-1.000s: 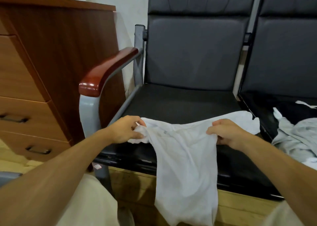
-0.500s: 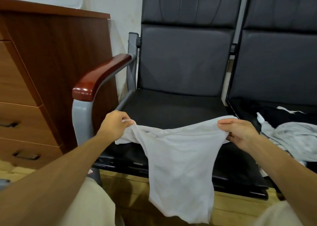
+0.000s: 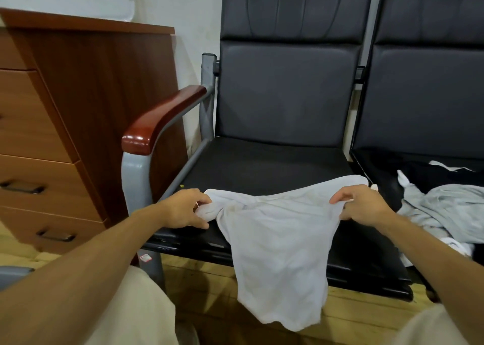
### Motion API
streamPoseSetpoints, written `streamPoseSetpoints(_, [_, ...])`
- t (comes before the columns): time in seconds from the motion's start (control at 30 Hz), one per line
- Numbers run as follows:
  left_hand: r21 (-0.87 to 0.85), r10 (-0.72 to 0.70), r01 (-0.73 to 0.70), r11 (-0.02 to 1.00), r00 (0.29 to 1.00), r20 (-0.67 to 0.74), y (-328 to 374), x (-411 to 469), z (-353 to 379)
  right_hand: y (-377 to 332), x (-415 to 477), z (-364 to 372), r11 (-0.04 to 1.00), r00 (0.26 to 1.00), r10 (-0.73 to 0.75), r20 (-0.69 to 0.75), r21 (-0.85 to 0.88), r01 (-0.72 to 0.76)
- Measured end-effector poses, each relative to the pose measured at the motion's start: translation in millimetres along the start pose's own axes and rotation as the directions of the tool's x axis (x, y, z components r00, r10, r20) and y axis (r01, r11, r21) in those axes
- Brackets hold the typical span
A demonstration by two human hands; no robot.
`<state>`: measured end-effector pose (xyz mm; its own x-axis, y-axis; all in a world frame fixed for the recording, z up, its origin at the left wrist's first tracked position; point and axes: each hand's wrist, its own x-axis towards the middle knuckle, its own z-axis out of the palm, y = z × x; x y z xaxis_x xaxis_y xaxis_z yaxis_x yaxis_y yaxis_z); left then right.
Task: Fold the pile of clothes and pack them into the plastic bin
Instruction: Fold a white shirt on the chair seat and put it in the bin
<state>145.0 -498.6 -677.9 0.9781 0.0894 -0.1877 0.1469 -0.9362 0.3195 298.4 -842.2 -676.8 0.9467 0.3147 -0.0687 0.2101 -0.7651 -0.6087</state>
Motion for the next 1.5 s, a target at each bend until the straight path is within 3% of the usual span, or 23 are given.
streamPoseSetpoints(0.17, [-0.265,-0.055,0.006,0.964,0.983,-0.175,-9,-6,-5,-2,1,2,0.966,0.998,-0.048,0.049,-0.250,0.059])
streamPoseSetpoints(0.3, [-0.370,-0.087,-0.042,0.928,0.942,-0.325,-5,-13,-12,-5,1,-3,0.959,0.997,-0.072,-0.007,-0.275,0.067])
streamPoseSetpoints(0.43, [-0.417,-0.134,-0.055,0.907,0.902,-0.411,-2,-16,-17,-13,-3,-6,0.931,0.994,-0.100,0.041,-0.350,0.108])
streamPoseSetpoints(0.57, [-0.365,-0.194,0.036,0.930,0.892,-0.407,-5,-13,-15,-22,-4,-6,0.866,0.991,-0.106,-0.087,-0.497,0.049])
streamPoseSetpoints(0.63, [-0.406,-0.252,0.077,0.911,0.882,-0.398,-7,-12,-15,-26,-5,-6,0.926,0.982,-0.107,-0.158,-0.375,0.041])
streamPoseSetpoints(0.7, [-0.562,-0.322,0.090,0.822,0.887,-0.329,-7,-12,-15,-26,-5,-5,0.972,0.980,-0.073,-0.188,-0.235,0.027])
streamPoseSetpoints(0.77, [-0.737,-0.349,0.099,0.668,0.917,-0.193,-5,-15,-16,-24,-5,-2,0.981,0.983,-0.047,-0.176,-0.191,0.012])
streamPoseSetpoints(0.87, [-0.817,-0.320,0.136,0.560,0.946,-0.062,-6,-21,-18,-22,-4,2,0.987,0.987,0.004,-0.163,-0.161,-0.030])
streamPoseSetpoints(0.93, [-0.787,-0.334,0.144,0.599,0.939,-0.082,-9,-23,-19,-20,0,5,0.985,0.984,0.024,-0.176,-0.165,-0.053])
streamPoseSetpoints(1.0, [-0.725,-0.425,0.163,0.670,0.885,-0.193,-14,-22,-18,-17,4,8,0.977,0.981,0.051,-0.188,-0.194,-0.088])
streamPoseSetpoints(1.1, [-0.630,-0.509,0.198,0.751,0.781,-0.362,-21,-20,-15,-13,8,12,0.920,0.980,0.115,-0.163,-0.355,-0.167])
streamPoseSetpoints(1.2, [-0.549,-0.513,0.237,0.802,0.743,-0.429,-25,-19,-15,-12,8,13,0.860,0.982,0.134,-0.131,-0.477,-0.181])
streamPoseSetpoints(1.27, [-0.496,-0.495,0.269,0.826,0.767,-0.408,-28,-17,-13,-9,10,13,0.893,0.982,0.107,-0.158,-0.419,-0.164])
streamPoseSetpoints(1.37, [-0.395,-0.373,0.265,0.880,0.899,-0.229,-28,-16,-11,-9,10,13,0.873,0.986,0.087,-0.142,-0.467,-0.144])
streamPoseSetpoints(1.5, [-0.131,-0.118,0.100,0.986,0.984,-0.130,-20,-18,-10,-9,11,14,0.913,0.994,-0.012,-0.105,-0.406,-0.032])
